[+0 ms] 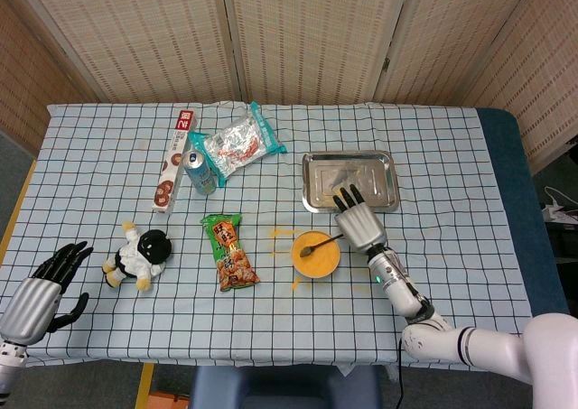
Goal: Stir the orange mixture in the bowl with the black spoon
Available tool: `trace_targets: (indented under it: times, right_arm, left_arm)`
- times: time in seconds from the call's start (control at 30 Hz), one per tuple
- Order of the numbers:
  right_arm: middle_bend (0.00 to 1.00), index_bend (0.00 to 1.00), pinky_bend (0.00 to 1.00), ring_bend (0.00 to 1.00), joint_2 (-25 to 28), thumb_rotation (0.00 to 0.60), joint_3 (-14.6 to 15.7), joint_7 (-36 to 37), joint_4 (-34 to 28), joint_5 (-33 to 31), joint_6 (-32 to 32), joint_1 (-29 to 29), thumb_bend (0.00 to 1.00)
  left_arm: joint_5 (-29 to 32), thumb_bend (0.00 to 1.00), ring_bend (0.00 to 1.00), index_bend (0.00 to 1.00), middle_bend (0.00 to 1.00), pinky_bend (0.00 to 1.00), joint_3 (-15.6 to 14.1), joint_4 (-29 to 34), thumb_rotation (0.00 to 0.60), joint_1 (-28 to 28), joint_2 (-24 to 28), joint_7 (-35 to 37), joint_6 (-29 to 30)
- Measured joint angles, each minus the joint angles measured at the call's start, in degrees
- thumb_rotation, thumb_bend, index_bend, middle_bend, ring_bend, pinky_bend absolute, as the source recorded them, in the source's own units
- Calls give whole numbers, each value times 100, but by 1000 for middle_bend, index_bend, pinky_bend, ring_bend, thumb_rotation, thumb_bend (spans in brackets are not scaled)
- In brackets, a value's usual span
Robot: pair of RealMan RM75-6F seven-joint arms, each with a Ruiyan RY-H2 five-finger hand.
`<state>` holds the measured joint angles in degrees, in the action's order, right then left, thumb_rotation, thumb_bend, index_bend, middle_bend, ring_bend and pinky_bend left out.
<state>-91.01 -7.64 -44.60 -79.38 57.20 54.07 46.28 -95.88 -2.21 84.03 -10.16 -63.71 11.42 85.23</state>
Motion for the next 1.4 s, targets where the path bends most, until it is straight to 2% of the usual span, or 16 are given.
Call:
trace_targets:
  times: [0.23, 0.33, 0.47, 0.63, 0.83, 0.97, 1.1, 1.4]
  right_arm:
    - [131, 863, 49, 0, 562, 600, 59, 89, -790, -213, 65, -127, 544]
    - [131, 865, 64, 0, 588, 600, 29, 223, -817, -188, 272, -192, 544]
    - [131, 865, 90, 0, 405, 600, -34, 470, -586, -19, 510, -234, 544]
    - [131, 861, 92, 0, 56, 600, -115, 570, -124, -14, 387, -132, 544]
    - [131, 860, 92, 0, -348, 600, -126, 341, 415, -113, 114, 117, 544]
    - [131, 860, 92, 0, -441, 600, -69, 128, 489, -233, 19, 187, 544]
    - [131, 860, 92, 0, -348, 600, -6, 18, 321, -320, 4, 174, 544]
    - [131, 860, 92, 0, 183, 600, 86, -256, -486, -502, 266, 70, 544]
  left_arm:
    - [-37, 487, 0, 0, 0, 191, -20, 18, 600, 10, -8, -53, 20]
    - [-51, 486, 0, 0, 0, 191, -27, 29, 600, 9, -11, -70, 21]
    - [-33, 487, 0, 0, 0, 191, -15, 29, 600, -6, -14, -67, -2]
    - [-9, 486, 0, 0, 0, 192, 3, 14, 600, -41, -11, -33, -48]
    - [44, 486, 0, 0, 0, 192, 16, -9, 600, -67, -6, 15, -110]
    - [66, 487, 0, 0, 0, 192, 22, -18, 600, -64, -2, 27, -110]
    - [44, 486, 0, 0, 0, 192, 16, -19, 600, -63, -5, 29, -94]
    - [3, 487, 0, 0, 0, 192, -5, 8, 600, -46, -14, -33, -53]
